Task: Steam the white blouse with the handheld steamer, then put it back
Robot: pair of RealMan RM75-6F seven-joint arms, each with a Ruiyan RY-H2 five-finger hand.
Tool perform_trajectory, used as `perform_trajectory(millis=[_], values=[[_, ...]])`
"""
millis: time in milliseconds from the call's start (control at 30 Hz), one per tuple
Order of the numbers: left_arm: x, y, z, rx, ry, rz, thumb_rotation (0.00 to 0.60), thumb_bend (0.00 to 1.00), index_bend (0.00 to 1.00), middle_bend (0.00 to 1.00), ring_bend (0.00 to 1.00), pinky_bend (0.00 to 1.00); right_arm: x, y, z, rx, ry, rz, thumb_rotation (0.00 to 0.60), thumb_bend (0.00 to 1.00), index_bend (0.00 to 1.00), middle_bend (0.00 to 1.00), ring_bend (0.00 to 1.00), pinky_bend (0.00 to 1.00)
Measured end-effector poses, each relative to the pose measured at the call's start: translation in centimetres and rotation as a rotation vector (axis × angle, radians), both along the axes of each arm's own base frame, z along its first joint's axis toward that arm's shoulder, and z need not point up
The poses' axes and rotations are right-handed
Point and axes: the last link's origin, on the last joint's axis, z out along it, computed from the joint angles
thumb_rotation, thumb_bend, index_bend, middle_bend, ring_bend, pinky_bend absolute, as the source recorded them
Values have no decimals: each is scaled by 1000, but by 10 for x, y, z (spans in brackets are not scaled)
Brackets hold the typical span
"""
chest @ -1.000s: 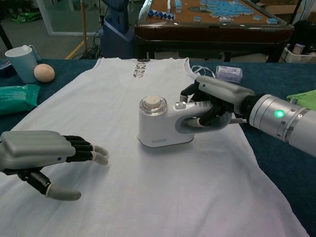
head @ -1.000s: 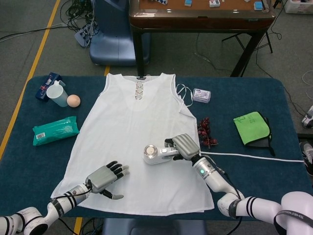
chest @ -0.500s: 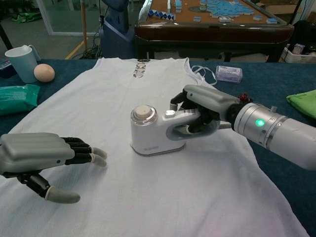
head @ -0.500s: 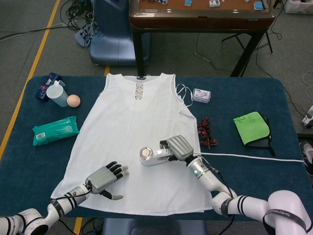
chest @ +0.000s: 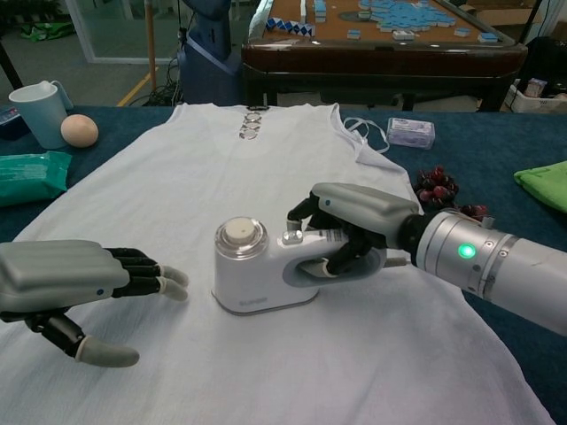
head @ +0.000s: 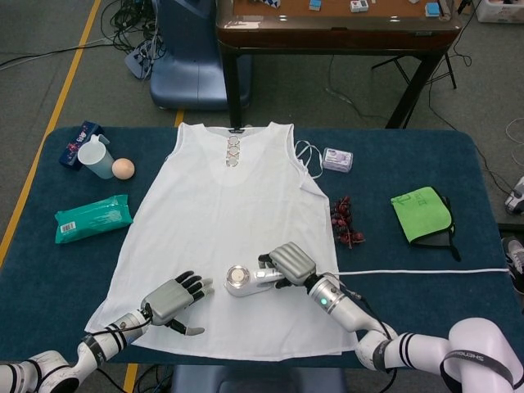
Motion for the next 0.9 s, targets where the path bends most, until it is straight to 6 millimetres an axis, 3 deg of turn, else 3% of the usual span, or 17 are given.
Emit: perform_trajectory(millis=[333,900], values=[[-2,-1,-1,0,6,5,55,130,58,0,0,0,0,13,10,0,4,61,600,503,817,816,820,786],[-3,-3,0,-4,14,7,57,129,58,0,0,0,-34,-22,41,-155,61,-10,600,504,818,816,820,786]])
